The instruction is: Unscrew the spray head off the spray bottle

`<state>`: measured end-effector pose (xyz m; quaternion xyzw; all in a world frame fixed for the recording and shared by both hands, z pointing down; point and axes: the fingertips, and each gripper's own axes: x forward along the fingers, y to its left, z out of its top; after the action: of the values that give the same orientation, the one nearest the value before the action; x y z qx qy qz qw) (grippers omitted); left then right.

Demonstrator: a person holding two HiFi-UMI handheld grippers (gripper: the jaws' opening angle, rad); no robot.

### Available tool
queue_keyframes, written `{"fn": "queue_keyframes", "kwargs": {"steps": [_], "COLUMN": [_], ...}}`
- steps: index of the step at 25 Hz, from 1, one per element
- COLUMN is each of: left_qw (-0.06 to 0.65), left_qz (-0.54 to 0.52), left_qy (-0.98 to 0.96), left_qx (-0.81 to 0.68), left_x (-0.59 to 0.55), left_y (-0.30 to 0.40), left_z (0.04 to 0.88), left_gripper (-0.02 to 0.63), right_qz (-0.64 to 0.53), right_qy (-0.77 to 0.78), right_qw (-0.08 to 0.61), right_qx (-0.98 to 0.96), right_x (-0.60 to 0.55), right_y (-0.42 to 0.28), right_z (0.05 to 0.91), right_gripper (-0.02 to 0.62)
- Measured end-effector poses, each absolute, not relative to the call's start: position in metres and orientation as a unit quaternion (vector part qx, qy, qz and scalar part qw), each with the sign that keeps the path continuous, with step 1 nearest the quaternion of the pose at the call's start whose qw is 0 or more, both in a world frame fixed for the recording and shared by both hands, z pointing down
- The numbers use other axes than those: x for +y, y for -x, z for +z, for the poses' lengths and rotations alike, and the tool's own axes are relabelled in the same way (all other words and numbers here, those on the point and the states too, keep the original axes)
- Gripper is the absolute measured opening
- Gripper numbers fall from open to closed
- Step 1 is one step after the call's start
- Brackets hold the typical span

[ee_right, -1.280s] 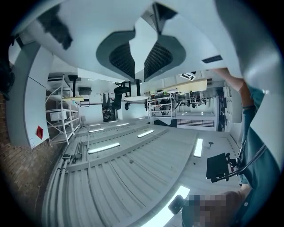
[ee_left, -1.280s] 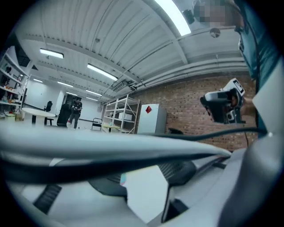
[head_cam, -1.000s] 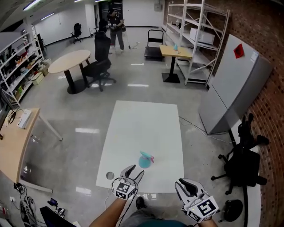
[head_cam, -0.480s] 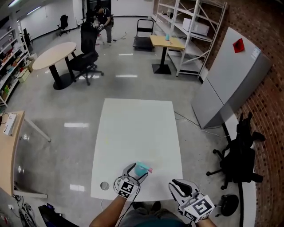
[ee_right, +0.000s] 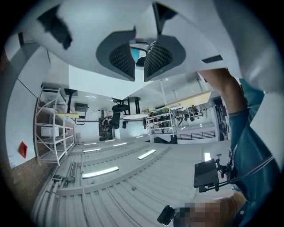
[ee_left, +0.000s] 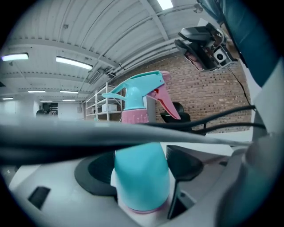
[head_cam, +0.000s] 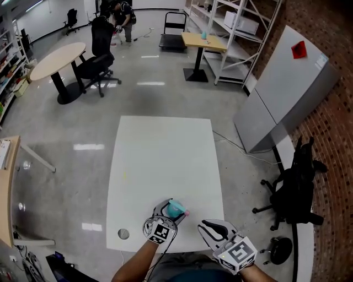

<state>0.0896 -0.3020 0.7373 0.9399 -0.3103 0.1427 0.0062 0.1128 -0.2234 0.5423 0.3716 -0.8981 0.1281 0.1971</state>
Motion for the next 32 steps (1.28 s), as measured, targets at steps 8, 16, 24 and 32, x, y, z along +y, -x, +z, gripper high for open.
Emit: {"fn": "queue_keyframes", "kwargs": {"steps": [8,16,24,32], "left_qw": [0.021,-0.031,-0.038,0.005], "left_qz": [0.202,0.276,0.305,0.322], "left_qy": [-0.934,-0.929,-0.938,-0.940], "left_qx": [-0.294,-0.246,-0.162,-0.109], "left_x": [-0.303,-0.277,-0.242,-0.213], "left_y": [-0.092,-0.084,-0.072,-0.065], "left_z": [0.738,0.693,0.673,0.683], "left_gripper": [0.344,0.344,0.344,0.344], "right_qz": [0.120,0.138,0.049,-0.465], "right_qy": [-0.323,-0.214,-0.037,0.203], "right_qw": [0.283,0.466,0.532,0.514], "right_qx": [-0.895,-0.847,-0.845,-0.692], "right_x": [-0.264,-0.279,-0.236,-0.209], "right_y": [-0.093,-0.080,-0.058,-0.060], "right_z": [0.565,0.629,0.623,0.627], "right_gripper": [0.170,0.198,0.121,0.179]}}
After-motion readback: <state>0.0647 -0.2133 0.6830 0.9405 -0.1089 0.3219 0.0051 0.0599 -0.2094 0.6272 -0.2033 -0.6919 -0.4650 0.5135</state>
